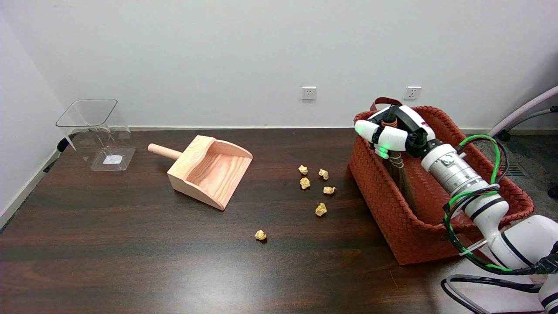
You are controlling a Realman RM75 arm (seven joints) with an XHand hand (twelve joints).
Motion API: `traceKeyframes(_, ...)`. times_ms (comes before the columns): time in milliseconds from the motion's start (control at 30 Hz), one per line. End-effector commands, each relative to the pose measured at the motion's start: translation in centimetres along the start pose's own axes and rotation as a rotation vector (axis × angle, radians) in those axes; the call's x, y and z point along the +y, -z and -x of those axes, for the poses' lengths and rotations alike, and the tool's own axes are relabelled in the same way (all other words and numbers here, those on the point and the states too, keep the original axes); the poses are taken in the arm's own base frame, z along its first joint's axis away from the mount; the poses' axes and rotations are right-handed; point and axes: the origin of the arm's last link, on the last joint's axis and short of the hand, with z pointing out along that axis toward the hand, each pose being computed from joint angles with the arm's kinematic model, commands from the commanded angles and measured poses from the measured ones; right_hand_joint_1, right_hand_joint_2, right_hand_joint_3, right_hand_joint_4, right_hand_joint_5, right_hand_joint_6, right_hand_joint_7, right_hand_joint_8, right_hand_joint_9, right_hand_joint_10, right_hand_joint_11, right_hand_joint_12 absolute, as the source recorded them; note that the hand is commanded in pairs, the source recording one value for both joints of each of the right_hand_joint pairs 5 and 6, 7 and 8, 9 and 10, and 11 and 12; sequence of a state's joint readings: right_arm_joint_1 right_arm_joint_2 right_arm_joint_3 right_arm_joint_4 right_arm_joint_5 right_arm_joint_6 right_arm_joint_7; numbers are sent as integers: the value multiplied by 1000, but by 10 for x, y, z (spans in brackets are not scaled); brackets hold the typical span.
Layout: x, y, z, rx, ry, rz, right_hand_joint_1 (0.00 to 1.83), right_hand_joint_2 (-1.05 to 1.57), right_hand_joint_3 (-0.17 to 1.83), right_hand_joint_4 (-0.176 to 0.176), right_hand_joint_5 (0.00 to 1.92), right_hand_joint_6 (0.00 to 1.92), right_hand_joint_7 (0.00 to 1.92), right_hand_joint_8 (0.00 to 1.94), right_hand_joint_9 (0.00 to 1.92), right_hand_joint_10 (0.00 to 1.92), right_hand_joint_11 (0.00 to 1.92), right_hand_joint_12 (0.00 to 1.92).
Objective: Pick up the broom.
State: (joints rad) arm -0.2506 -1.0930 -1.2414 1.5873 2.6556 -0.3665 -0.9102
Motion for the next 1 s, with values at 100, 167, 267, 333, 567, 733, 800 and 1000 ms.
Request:
traceKeyframes(100, -6, 4, -14, 42, 15, -17, 942, 1435, 547, 0, 1920, 1920, 1920, 1920, 1920, 1920, 1920, 1920)
traceKeyframes(167, -7, 4, -16, 47, 13, -19, 917, 1474, 565, 0, 1920, 1920, 1920, 1920, 1920, 1920, 1920, 1920)
traceKeyframes(267, -9, 5, -20, 61, 4, -28, 916, 1496, 586, 0, 1920, 1920, 1920, 1920, 1920, 1920, 1920, 1920)
traceKeyframes(333, -13, 4, -24, 74, -1, -40, 916, 1504, 596, 0, 1920, 1920, 1920, 1920, 1920, 1920, 1920, 1920)
traceKeyframes(567, -25, 3, -35, 103, 10, -79, 915, 1505, 669, 0, 1920, 1920, 1920, 1920, 1920, 1920, 1920, 1920)
traceKeyframes(733, -34, 2, -41, 125, -8, -115, 900, 1514, 791, 0, 1920, 1920, 1920, 1920, 1920, 1920, 1920, 1920)
traceKeyframes(800, -39, 2, -44, 132, 11, -132, 886, 1529, 783, 0, 1920, 1920, 1920, 1920, 1920, 1920, 1920, 1920)
traceKeyframes(1000, -60, 1, -49, 152, 39, -187, 892, 1571, 831, 0, 1920, 1920, 1920, 1920, 1920, 1920, 1920, 1920)
